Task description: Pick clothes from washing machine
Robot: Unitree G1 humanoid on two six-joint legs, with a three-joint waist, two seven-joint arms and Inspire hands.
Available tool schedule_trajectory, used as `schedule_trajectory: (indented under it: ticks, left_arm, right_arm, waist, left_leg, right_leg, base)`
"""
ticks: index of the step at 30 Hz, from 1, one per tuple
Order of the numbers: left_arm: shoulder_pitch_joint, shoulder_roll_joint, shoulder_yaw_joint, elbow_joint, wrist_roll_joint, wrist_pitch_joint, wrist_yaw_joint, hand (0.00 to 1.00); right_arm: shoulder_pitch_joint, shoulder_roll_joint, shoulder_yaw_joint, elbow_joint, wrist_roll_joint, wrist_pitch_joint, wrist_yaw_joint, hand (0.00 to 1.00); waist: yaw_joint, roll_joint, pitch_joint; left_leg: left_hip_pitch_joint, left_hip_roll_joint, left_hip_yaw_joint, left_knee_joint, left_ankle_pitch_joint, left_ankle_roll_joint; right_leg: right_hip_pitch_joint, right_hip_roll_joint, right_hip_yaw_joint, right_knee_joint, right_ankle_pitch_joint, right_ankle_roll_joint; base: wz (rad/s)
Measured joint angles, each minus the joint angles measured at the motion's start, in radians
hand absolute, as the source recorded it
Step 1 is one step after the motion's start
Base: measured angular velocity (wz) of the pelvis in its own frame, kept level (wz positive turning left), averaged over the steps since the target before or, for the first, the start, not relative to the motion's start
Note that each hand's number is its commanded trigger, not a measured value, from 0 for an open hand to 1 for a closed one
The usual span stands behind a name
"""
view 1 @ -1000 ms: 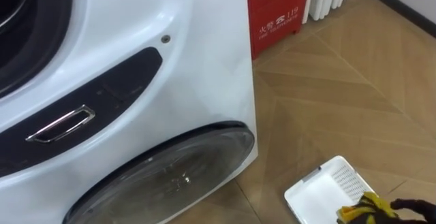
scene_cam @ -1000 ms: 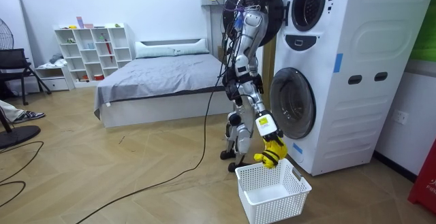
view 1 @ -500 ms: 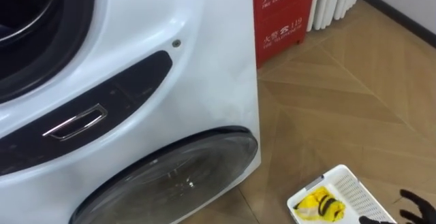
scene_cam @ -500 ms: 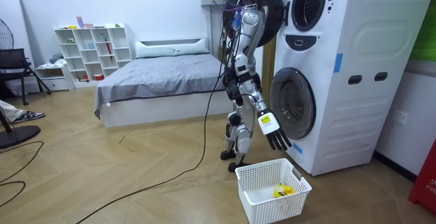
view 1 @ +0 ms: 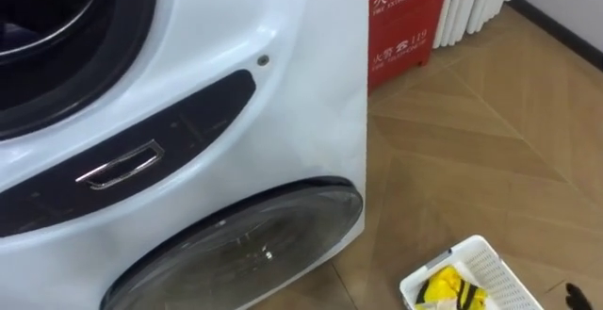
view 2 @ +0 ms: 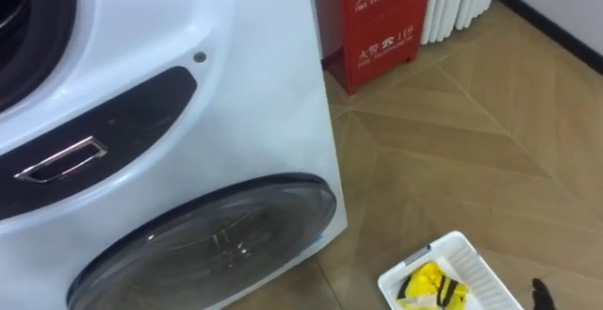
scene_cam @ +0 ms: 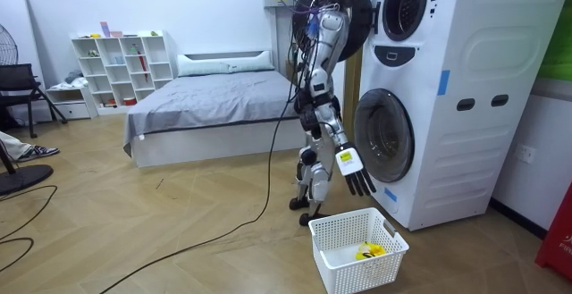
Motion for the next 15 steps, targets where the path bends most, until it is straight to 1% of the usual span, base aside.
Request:
schedule_trajectory:
  ticks: [1, 2, 3, 4, 5, 6, 7, 8, 9, 10, 11, 12, 13, 14, 15]
  left_arm:
    - [0.015, 0.0, 0.015, -0.002, 0.019, -0.001, -0.001, 0.0]
    - [0.037, 0.0, 0.031, -0.006, 0.046, -0.003, 0.0, 0.0]
    - [0.045, 0.0, 0.037, -0.009, 0.053, -0.003, 0.0, 0.0]
    - [0.057, 0.001, 0.039, -0.015, 0.069, -0.003, 0.001, 0.0]
    - [0.06, 0.001, 0.039, -0.015, 0.074, -0.002, 0.001, 0.0]
    - [0.068, 0.001, 0.04, -0.02, 0.077, -0.002, 0.001, 0.0]
    - [0.075, -0.001, 0.045, -0.025, 0.091, -0.002, 0.001, 0.0]
    - [0.084, -0.006, 0.061, -0.025, 0.108, -0.002, 0.003, 0.0]
    - [0.087, -0.01, 0.073, -0.025, 0.117, -0.003, 0.003, 0.0]
    - [0.092, -0.011, 0.084, -0.026, 0.123, -0.003, 0.005, 0.0]
    - [0.095, -0.012, 0.101, -0.026, 0.138, -0.002, 0.005, 0.0]
    - [0.097, -0.015, 0.114, -0.026, 0.146, -0.002, 0.005, 0.0]
    - [0.098, -0.02, 0.137, -0.027, 0.163, -0.002, 0.01, 0.0]
    - [0.1, -0.029, 0.176, -0.028, 0.17, -0.001, 0.012, 0.0]
    - [0.101, -0.033, 0.193, -0.028, 0.175, 0.0, 0.012, 0.0]
  right_arm:
    - [0.014, 0.009, -0.002, 0.006, -0.001, 0.0, 0.009, 0.0]
    - [0.036, 0.021, 0.001, 0.008, 0.0, 0.0, 0.024, 0.0]
    - [0.045, 0.026, 0.002, 0.008, 0.001, 0.0, 0.032, 0.0]
    - [0.072, 0.036, 0.003, 0.025, 0.013, 0.0, 0.052, 0.0]
    - [0.081, 0.041, 0.003, 0.041, 0.017, 0.001, 0.064, 0.0]
    - [0.089, 0.05, 0.003, 0.077, 0.019, 0.011, 0.084, 0.0]
    - [0.095, 0.063, 0.003, 0.118, 0.025, 0.016, 0.1, 0.0]
    - [0.1, 0.078, 0.003, 0.153, 0.044, 0.023, 0.116, 0.0]
    - [0.098, 0.086, 0.003, 0.169, 0.051, 0.024, 0.122, 0.0]
    - [0.1, 0.101, 0.003, 0.188, 0.061, 0.027, 0.136, 0.0]
    - [0.097, 0.115, 0.002, 0.207, 0.06, 0.035, 0.152, 0.0]
    - [0.099, 0.12, 0.002, 0.212, 0.058, 0.038, 0.158, 0.0]
    - [0.103, 0.128, 0.001, 0.222, 0.052, 0.043, 0.171, 0.0]
    - [0.103, 0.131, 0.001, 0.245, 0.053, 0.044, 0.182, 0.0]
    - [0.104, 0.131, 0.001, 0.254, 0.053, 0.045, 0.187, 0.0]
  waist:
    - [0.001, -0.01, -0.0004]
    - [0.001, -0.017, -0.002]
    - [0.0, -0.02, -0.0037]
    - [-0.001, -0.029, -0.0043]
    - [0.0, -0.035, -0.0031]
    - [0.01, -0.045, -0.0015]
    - [0.023, -0.056, -0.0041]
    - [0.027, -0.069, -0.0024]
    - [0.03, -0.077, -0.0021]
    - [0.038, -0.084, -0.007]
    - [0.043, -0.098, -0.0059]
    - [0.045, -0.104, -0.0076]
    - [0.049, -0.115, -0.008]
    - [0.054, -0.121, -0.0104]
    - [0.057, -0.125, -0.0119]
  left_leg:
    - [0.02, 0.0, -0.003, -0.003, 0.0, 0.0]
    - [0.041, 0.002, -0.014, -0.007, 0.0, 0.0]
    - [0.05, 0.003, -0.025, -0.007, 0.0, 0.0]
    - [0.071, 0.005, -0.046, -0.009, 0.0, 0.0]
    - [0.083, 0.006, -0.055, -0.01, 0.0, 0.0]
    - [0.105, 0.007, -0.062, -0.015, 0.0, 0.0]
    - [0.124, 0.008, -0.071, -0.02, 0.0, -0.001]
    - [0.147, 0.008, -0.089, -0.028, 0.001, -0.002]
    - [0.156, 0.008, -0.092, -0.031, 0.001, -0.002]
    - [0.169, 0.008, -0.098, -0.032, 0.001, -0.002]
    - [0.183, 0.008, -0.112, -0.033, 0.001, -0.002]
    - [0.188, 0.008, -0.119, -0.033, 0.0, -0.002]
    - [0.202, 0.007, -0.137, -0.035, 0.0, -0.003]
    - [0.216, 0.007, -0.147, -0.036, -0.004, -0.009]
    - [0.223, 0.008, -0.151, -0.036, -0.006, -0.012]
  right_leg:
    - [0.021, 0.0, -0.003, -0.004, -0.005, -0.002]
    - [0.053, 0.0, -0.017, -0.021, -0.007, -0.004]
    - [0.07, -0.001, -0.026, -0.03, -0.008, -0.004]
    - [0.108, -0.001, -0.046, -0.052, -0.008, -0.006]
    - [0.125, -0.002, -0.054, -0.061, -0.009, -0.007]
    - [0.158, -0.003, -0.069, -0.08, -0.01, -0.008]
    - [0.187, -0.003, -0.081, -0.098, -0.009, -0.01]
    - [0.218, -0.004, -0.097, -0.116, -0.009, -0.011]
    - [0.229, -0.004, -0.102, -0.123, -0.01, -0.012]
    - [0.25, -0.004, -0.11, -0.137, -0.011, -0.013]
    - [0.272, -0.004, -0.119, -0.15, -0.012, -0.014]
    - [0.284, -0.004, -0.124, -0.159, -0.012, -0.014]
    - [0.31, -0.005, -0.136, -0.176, -0.011, -0.014]
    - [0.338, -0.005, -0.151, -0.19, -0.011, -0.014]
    - [0.349, -0.004, -0.155, -0.195, -0.011, -0.015]
  base:
    - [0.18]
    - [0.22]
    - [0.4]
    - [0.38]
    - [0.45]
    - [0.35]
    - [0.42]
    - [0.35]
    - [0.34]
    - [0.24]
    - [0.23]
    - [0.27]
    - [0.35]
    - [0.36]
    - [0.27]
